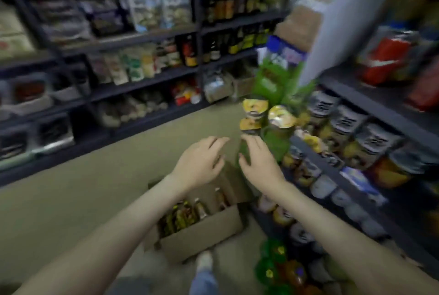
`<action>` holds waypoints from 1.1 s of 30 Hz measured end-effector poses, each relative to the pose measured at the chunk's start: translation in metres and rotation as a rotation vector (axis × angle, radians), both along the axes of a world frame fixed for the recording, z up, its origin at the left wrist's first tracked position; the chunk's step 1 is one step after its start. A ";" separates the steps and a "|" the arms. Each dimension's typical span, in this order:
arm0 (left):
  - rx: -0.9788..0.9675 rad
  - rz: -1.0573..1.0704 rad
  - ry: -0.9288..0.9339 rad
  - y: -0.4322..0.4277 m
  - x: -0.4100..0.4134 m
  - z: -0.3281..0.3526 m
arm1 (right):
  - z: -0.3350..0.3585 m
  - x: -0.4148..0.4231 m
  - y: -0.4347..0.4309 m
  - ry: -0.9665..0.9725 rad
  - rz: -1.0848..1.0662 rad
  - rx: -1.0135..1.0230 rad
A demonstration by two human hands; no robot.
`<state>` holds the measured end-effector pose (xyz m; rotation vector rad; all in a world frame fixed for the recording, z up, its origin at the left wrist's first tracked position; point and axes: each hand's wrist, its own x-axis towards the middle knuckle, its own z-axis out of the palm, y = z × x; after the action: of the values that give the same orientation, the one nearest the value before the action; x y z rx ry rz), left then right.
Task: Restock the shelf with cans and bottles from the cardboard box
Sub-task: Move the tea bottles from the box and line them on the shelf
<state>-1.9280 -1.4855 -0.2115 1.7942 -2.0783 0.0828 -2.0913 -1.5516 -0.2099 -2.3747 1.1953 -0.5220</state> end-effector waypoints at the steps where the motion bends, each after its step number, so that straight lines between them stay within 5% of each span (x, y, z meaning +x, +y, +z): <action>1: 0.051 0.050 0.024 0.002 0.023 -0.020 | -0.020 0.024 -0.006 0.016 0.026 0.035; 6: 0.258 0.225 0.067 0.005 0.122 -0.120 | -0.123 0.127 -0.041 0.140 0.121 0.218; 15: 0.461 0.228 0.110 -0.045 0.226 -0.350 | -0.363 0.214 -0.114 0.381 0.086 0.497; 26: 0.899 0.279 0.159 -0.070 0.205 -0.693 | -0.720 0.203 -0.138 0.758 0.256 0.752; 33: 1.116 0.311 0.183 -0.067 0.183 -0.808 | -0.834 0.213 -0.141 0.746 0.219 0.848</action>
<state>-1.7448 -1.5527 -1.0194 2.5389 -1.7724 -1.3321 -1.8785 -1.6925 -1.0442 -1.8891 1.0778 0.8612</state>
